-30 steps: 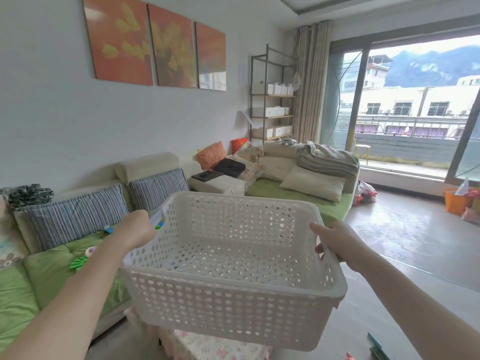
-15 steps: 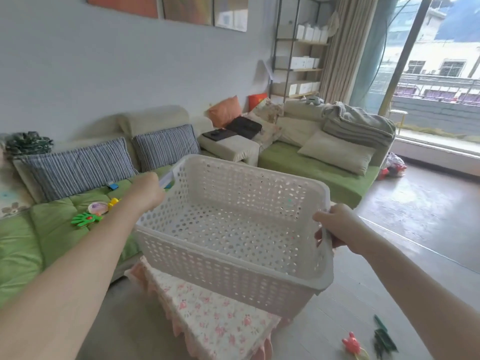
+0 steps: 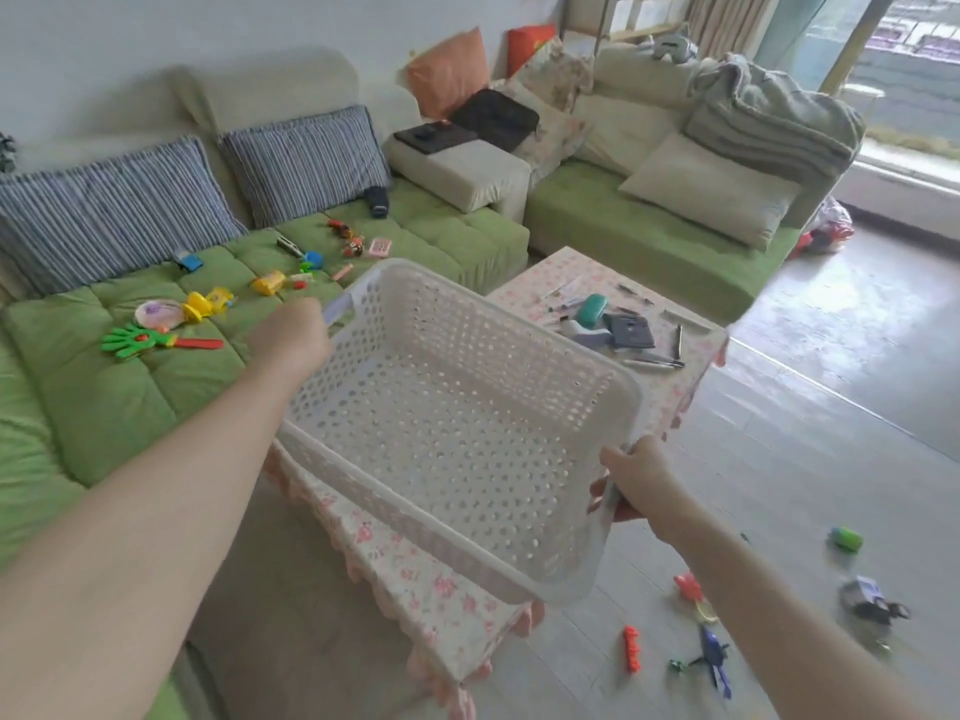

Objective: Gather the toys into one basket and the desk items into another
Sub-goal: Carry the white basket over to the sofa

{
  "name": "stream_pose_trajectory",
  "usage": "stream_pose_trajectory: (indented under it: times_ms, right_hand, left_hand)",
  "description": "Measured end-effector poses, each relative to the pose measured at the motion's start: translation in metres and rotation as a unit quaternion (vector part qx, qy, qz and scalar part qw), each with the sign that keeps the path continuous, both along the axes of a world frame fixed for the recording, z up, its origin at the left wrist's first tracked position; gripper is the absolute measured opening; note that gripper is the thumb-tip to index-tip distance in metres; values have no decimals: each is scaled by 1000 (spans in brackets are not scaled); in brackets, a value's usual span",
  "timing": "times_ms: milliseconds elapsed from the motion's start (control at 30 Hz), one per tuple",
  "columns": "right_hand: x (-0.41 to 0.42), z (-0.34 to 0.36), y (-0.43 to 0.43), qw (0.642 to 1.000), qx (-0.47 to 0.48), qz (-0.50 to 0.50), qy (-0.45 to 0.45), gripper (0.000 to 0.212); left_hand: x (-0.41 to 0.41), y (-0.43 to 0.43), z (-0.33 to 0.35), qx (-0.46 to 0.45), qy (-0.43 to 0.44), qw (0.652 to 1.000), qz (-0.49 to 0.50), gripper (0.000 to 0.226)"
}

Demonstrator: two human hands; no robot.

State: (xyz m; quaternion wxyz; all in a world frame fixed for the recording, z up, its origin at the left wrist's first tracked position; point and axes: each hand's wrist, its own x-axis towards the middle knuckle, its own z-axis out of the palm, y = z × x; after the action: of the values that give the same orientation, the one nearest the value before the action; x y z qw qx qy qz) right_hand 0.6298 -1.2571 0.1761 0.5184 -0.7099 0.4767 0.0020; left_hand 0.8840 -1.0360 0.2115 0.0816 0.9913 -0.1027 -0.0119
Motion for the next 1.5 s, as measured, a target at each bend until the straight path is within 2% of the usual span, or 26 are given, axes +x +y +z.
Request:
stream_pose_trajectory:
  times_ms: [433,567,700,967,1200,1300,1433,1500]
  right_hand:
    - [17,-175,20,995,52,-52,70,21]
    - [21,-216,23,993,60,-58,80,13]
    - [22,-255,29,991,68,-62,99,21]
    - [21,-294,41,988,73,-56,124,21]
    - [12,-305,41,988,72,-54,127,22]
    - [9,-317,41,987,75,-56,130,23]
    - [7,-323,44,987,66,-49,137,5]
    - [8,-324,44,987,61,-44,144,3]
  left_hand:
    - [40,-25,-179,-2,120,993,-25,21]
    - [44,-20,-227,-11,130,990,-44,22]
    - [43,-15,-265,-4,138,990,-37,22]
    - [43,-5,-305,-4,144,989,-37,31]
    - [41,-10,-316,-15,153,988,-30,23]
    - [40,-10,-323,-20,155,987,-41,30]
    - [36,-7,-330,-44,162,985,-28,46]
    - [34,-7,-330,-47,159,986,-25,48]
